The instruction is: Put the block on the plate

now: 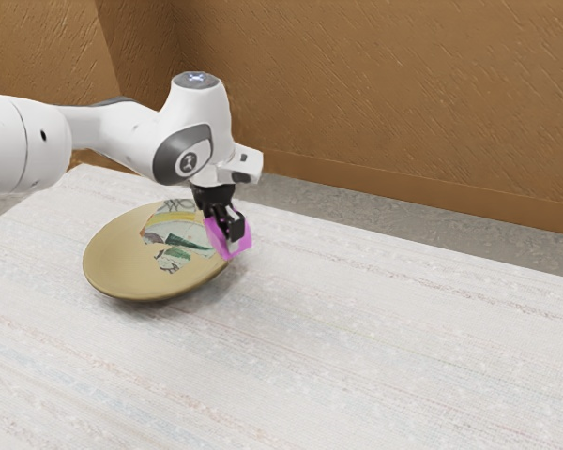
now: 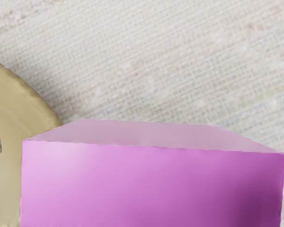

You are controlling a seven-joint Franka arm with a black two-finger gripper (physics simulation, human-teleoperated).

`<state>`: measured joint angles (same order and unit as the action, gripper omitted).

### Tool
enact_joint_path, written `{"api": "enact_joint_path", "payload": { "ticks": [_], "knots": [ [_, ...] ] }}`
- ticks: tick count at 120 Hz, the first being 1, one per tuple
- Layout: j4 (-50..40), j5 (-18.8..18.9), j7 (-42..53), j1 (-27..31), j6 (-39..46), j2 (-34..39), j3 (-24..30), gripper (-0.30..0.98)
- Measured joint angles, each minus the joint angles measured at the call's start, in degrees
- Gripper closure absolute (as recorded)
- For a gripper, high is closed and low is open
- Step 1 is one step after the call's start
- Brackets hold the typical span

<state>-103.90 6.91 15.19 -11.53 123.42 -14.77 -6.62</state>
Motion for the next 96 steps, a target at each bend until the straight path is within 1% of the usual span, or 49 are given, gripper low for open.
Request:
{"api": "enact_joint_path", "payload": {
  "ticks": [24,31,44,54,60,63,84,96],
  "knots": [
    [0.1,1.0,0.5,11.4,-3.4,1.0,0.1,0.31],
    [0.4,1.0,1.1,16.3,-3.5,-0.5,2.2,0.31],
    [4.2,1.1,2.3,21.5,-3.1,-4.9,5.5,0.31],
    [8.4,1.0,3.4,22.9,-2.7,-9.3,6.3,0.31],
    [9.3,1.0,4.0,23.5,-2.2,-10.3,6.4,0.31],
    [9.4,0.9,4.3,23.5,-2.0,-10.5,6.5,0.28],
    [8.9,0.3,6.0,22.9,-1.0,-9.1,6.4,0.13],
    [7.7,-0.8,4.8,22.5,-0.8,-6.1,6.1,0.08]
  ]
}}
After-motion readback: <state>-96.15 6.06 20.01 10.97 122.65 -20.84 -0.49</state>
